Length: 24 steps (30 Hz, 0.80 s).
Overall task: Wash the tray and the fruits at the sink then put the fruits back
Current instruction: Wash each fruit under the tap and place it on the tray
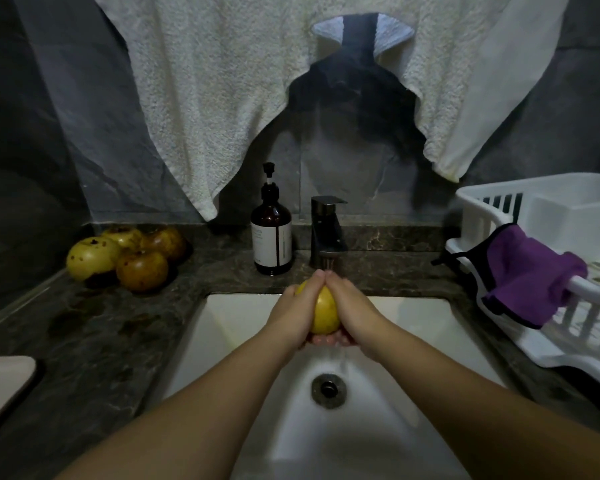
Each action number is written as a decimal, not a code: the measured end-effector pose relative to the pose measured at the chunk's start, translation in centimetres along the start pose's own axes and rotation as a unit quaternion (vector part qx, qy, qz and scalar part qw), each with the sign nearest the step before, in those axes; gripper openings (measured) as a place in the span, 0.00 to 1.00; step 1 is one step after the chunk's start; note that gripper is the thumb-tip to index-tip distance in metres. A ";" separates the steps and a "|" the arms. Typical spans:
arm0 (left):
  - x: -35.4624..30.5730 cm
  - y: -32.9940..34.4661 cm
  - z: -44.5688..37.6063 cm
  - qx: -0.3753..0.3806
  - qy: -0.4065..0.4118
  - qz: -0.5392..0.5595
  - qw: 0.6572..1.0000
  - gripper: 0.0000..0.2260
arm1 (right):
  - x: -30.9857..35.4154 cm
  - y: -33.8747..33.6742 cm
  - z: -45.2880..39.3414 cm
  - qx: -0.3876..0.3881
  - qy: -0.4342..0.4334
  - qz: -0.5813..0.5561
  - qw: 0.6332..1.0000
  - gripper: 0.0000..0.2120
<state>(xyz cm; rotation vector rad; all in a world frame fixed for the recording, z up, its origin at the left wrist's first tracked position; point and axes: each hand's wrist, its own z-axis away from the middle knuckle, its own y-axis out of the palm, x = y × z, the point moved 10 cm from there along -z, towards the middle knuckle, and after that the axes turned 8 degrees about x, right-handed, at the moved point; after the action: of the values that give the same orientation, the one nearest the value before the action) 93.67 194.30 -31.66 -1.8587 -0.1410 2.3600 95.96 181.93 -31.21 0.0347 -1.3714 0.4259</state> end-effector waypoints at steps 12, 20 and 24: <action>0.0 -0.3 -0.4 0.019 0.007 0.008 1.000 0.26 | -0.5 0.4 -0.4 0.009 -0.005 0.050 0.999 0.14; -0.1 -0.1 -0.4 0.012 0.008 -0.004 1.000 0.27 | -1.2 0.1 -0.9 0.017 0.011 -0.001 1.000 0.19; 0.7 0.4 -0.1 0.033 -0.025 0.055 0.998 0.29 | -0.3 -0.6 -1.0 -0.018 -0.025 0.020 0.999 0.15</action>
<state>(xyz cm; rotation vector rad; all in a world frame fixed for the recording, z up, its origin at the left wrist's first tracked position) 93.58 194.04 -32.37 -1.8223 0.0333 2.4526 96.99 181.56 -31.56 -0.0120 -1.4312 0.4373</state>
